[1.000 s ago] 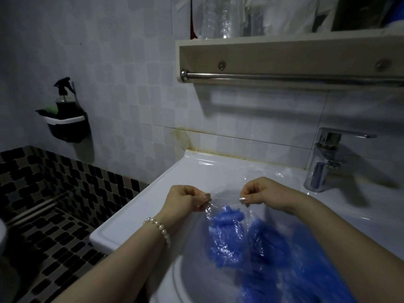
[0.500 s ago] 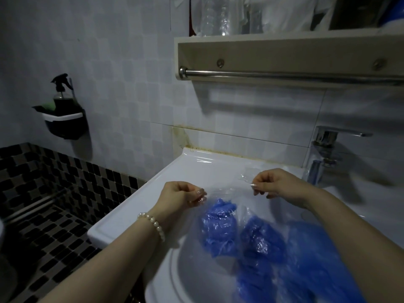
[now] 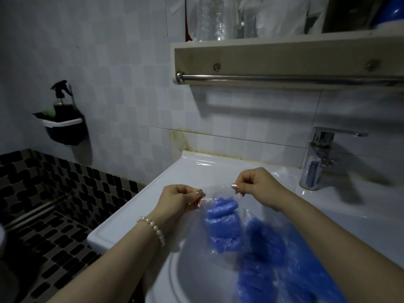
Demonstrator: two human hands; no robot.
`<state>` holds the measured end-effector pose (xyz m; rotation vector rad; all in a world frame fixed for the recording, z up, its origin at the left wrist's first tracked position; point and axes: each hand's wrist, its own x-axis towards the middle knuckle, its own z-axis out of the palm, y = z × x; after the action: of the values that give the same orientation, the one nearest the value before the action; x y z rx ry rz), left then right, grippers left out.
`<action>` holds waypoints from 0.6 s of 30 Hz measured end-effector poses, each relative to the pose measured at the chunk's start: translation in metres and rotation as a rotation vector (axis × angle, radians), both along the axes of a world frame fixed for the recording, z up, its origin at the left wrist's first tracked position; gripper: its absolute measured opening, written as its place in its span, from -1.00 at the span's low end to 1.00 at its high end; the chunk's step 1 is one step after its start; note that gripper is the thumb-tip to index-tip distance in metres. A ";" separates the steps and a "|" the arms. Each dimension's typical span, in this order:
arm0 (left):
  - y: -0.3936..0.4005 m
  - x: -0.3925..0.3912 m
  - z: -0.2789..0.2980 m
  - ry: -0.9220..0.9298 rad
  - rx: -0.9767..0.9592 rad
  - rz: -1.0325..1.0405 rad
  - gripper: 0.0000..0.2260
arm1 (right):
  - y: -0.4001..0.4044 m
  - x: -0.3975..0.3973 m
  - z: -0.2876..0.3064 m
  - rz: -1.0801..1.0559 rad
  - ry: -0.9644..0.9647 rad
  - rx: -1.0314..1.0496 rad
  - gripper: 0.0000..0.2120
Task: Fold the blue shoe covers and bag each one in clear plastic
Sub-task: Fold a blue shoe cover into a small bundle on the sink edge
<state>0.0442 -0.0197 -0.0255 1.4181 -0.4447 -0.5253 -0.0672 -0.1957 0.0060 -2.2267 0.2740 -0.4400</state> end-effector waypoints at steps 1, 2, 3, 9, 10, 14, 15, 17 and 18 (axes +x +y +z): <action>0.000 0.000 0.000 -0.001 -0.001 -0.002 -0.81 | 0.001 0.001 0.001 -0.003 0.005 -0.039 -0.82; 0.000 0.000 0.000 0.008 -0.016 -0.003 -0.78 | 0.002 0.002 0.003 -0.001 0.015 -0.067 -0.82; -0.001 0.000 0.001 0.029 -0.050 -0.007 -0.78 | 0.003 0.001 0.005 0.004 0.032 -0.094 -0.81; -0.007 -0.003 0.006 -0.162 0.041 -0.155 -0.86 | 0.009 -0.006 0.016 0.087 0.185 -0.242 -0.77; -0.009 -0.008 0.008 -0.269 0.118 -0.205 -0.89 | 0.012 -0.006 0.017 0.092 0.198 -0.254 -0.78; -0.021 -0.024 0.018 -0.461 0.200 -0.266 -0.93 | 0.017 -0.008 0.023 0.122 0.214 -0.200 -0.75; -0.023 -0.025 0.018 -0.465 0.197 -0.275 -0.92 | 0.014 -0.009 0.024 0.136 0.231 -0.167 -0.77; -0.025 -0.028 0.015 -0.458 0.197 -0.303 -0.90 | 0.011 -0.013 0.025 0.166 0.277 -0.136 -0.80; -0.026 -0.030 0.013 -0.448 0.200 -0.310 -0.90 | 0.010 -0.013 0.024 0.172 0.291 -0.153 -0.80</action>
<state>0.0147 -0.0454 -0.0127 1.6755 -1.0054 -0.5082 -0.0802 -0.1857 0.0301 -2.4396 0.2035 -0.0437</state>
